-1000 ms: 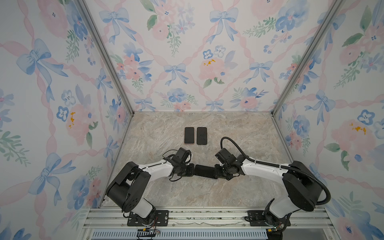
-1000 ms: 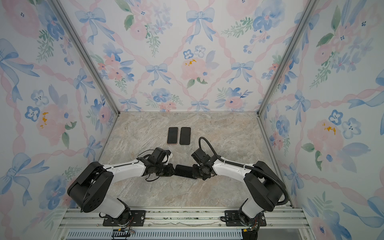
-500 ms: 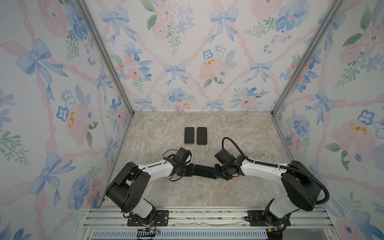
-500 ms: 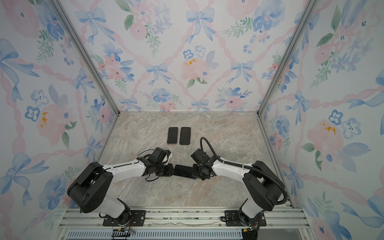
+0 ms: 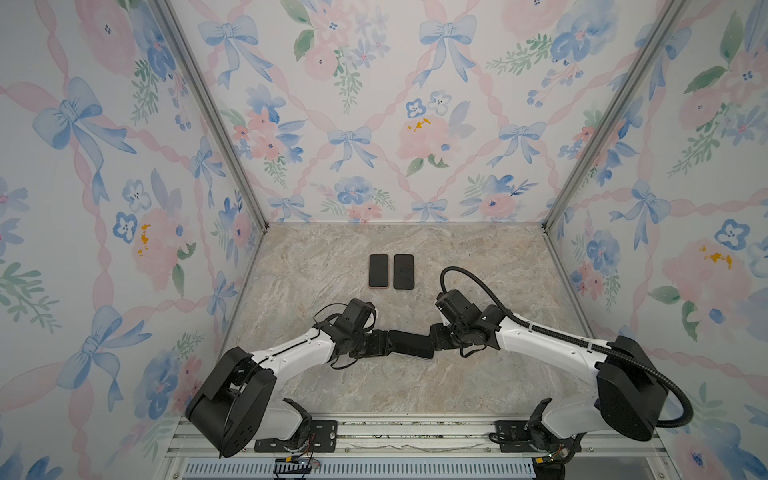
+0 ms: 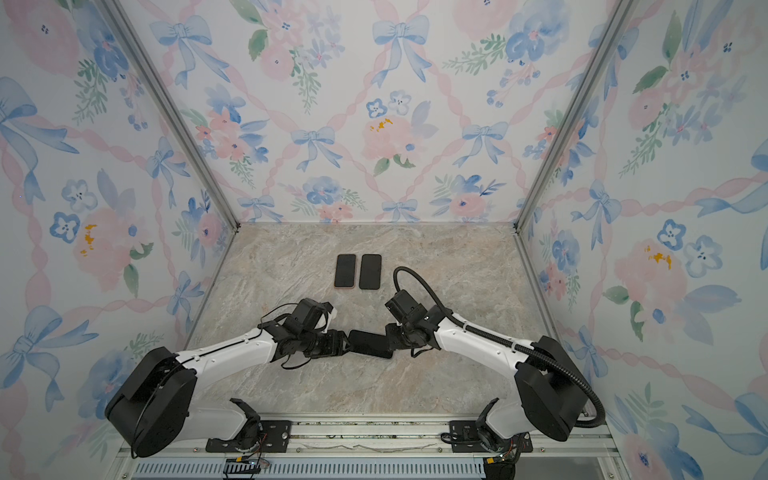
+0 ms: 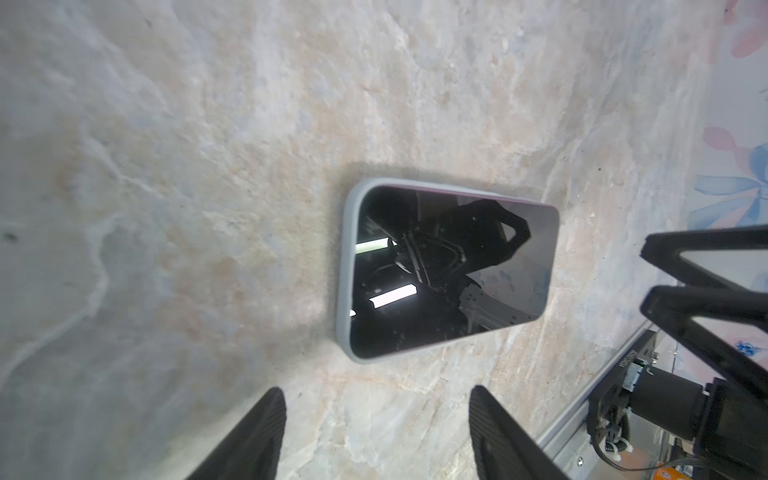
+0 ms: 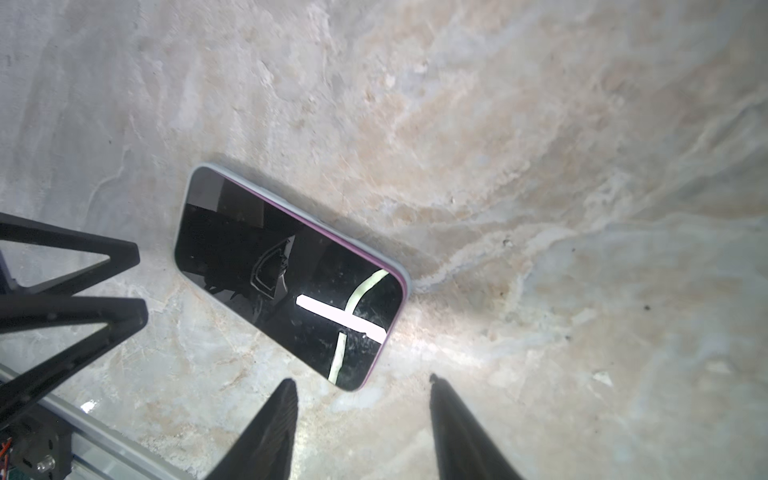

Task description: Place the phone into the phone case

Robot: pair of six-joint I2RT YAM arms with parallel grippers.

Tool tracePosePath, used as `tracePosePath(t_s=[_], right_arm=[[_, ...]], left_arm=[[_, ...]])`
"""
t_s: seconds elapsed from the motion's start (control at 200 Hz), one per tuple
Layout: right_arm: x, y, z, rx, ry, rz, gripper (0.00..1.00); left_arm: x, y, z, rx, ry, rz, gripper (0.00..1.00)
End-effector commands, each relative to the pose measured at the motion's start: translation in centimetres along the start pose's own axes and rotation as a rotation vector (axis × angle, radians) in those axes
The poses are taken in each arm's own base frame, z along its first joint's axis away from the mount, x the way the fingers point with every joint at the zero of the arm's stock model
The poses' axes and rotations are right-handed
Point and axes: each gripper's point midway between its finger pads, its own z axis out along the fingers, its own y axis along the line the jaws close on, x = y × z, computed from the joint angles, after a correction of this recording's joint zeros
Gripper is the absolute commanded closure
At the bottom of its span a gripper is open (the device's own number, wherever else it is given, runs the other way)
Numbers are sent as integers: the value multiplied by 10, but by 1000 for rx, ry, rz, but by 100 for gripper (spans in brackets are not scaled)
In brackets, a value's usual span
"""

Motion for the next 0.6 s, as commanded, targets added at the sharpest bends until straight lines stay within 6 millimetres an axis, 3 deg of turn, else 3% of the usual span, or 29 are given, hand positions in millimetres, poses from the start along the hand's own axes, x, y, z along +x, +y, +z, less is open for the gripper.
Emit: tracePosePath(t_s=[0.0, 0.265, 0.595], right_arm=[[-11, 7, 7, -53, -5, -161, 43], [-20, 11, 36, -159, 30, -190, 41], [-3, 16, 52, -254, 87, -162, 45]], left_arm=[[18, -14, 3, 26, 38, -29, 27], [36, -34, 27, 73, 87, -23, 27], [28, -35, 45, 52, 92, 20, 34]])
